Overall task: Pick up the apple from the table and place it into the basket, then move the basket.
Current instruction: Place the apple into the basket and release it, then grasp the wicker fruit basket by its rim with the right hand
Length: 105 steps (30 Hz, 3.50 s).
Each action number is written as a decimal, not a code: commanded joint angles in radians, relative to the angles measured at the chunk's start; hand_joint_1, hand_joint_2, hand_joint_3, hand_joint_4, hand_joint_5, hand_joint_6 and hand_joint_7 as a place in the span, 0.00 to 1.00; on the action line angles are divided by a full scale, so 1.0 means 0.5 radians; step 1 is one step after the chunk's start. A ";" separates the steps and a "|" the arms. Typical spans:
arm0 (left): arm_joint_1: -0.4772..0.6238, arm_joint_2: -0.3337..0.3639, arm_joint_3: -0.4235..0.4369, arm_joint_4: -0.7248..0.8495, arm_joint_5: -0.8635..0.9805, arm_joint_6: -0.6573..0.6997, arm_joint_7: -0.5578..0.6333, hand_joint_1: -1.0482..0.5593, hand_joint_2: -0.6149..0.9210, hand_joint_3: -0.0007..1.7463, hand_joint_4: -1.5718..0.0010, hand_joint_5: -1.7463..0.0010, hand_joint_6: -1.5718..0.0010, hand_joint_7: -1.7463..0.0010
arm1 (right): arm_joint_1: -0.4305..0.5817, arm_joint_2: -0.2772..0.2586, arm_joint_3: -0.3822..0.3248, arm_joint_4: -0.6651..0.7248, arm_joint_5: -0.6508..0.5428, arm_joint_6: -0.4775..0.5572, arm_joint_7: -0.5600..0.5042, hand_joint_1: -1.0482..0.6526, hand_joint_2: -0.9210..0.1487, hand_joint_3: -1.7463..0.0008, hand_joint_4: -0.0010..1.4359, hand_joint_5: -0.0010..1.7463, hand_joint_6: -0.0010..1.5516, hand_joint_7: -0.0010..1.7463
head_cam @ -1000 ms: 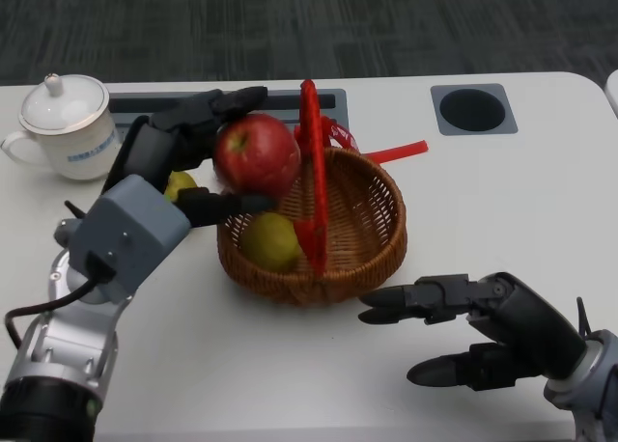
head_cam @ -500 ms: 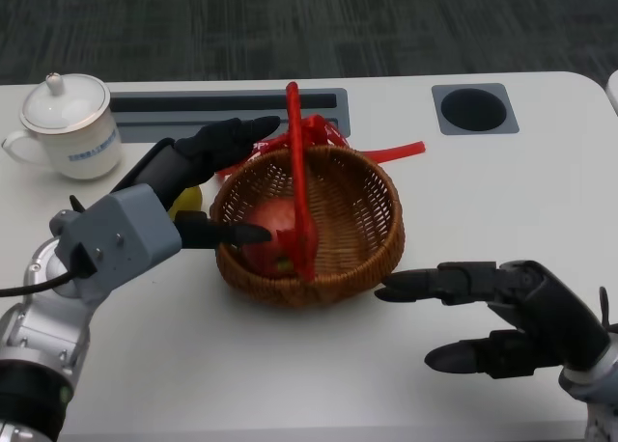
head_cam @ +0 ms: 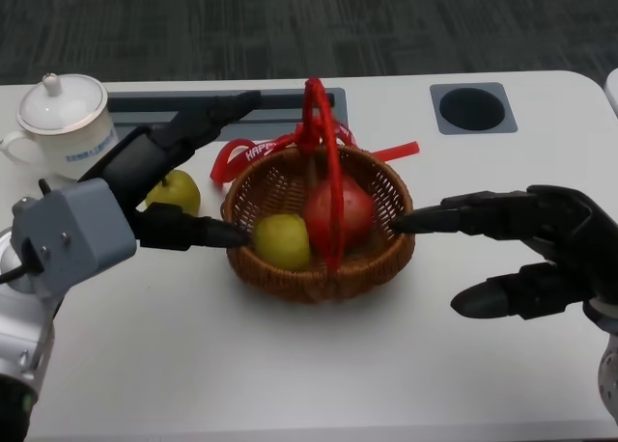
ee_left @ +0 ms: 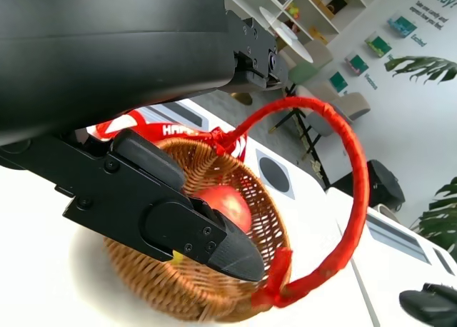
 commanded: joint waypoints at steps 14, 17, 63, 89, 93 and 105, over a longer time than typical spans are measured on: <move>0.425 0.104 0.148 -0.325 -0.180 -0.097 -0.037 0.27 0.94 0.00 0.89 0.99 0.82 0.99 | -0.418 -0.038 0.051 0.375 -0.332 -0.108 -0.042 0.37 0.05 1.00 0.55 0.01 0.45 0.01; 0.474 0.108 0.168 -0.341 -0.194 -0.112 -0.030 0.27 0.94 0.00 0.88 0.99 0.81 0.99 | -0.498 -0.056 0.069 0.478 -0.426 -0.125 -0.073 0.36 0.04 1.00 0.55 0.00 0.46 0.01; 0.662 -0.011 0.341 -0.506 -0.230 -0.168 0.150 0.27 0.93 0.00 0.77 0.99 0.75 0.99 | -1.159 -0.319 0.917 1.082 -2.100 -0.188 -1.083 0.35 0.02 1.00 0.64 0.00 0.48 0.00; 0.740 -0.084 0.379 -0.565 -0.248 -0.247 0.291 0.28 0.94 0.00 0.75 1.00 0.75 1.00 | -1.306 -0.101 1.353 1.251 -2.495 0.189 -1.693 0.36 0.01 1.00 0.66 0.00 0.49 0.00; 0.766 -0.088 0.392 -0.585 -0.254 -0.240 0.295 0.29 0.93 0.00 0.75 1.00 0.74 1.00 | -1.309 -0.111 1.306 1.271 -2.437 0.186 -1.677 0.38 0.04 1.00 0.66 0.00 0.49 0.00; 0.798 -0.127 0.400 -0.609 -0.277 -0.274 0.280 0.33 0.92 0.00 0.72 0.99 0.72 1.00 | -1.264 -0.059 1.325 1.325 -2.437 0.300 -1.766 0.54 0.00 0.96 0.65 0.01 0.53 0.01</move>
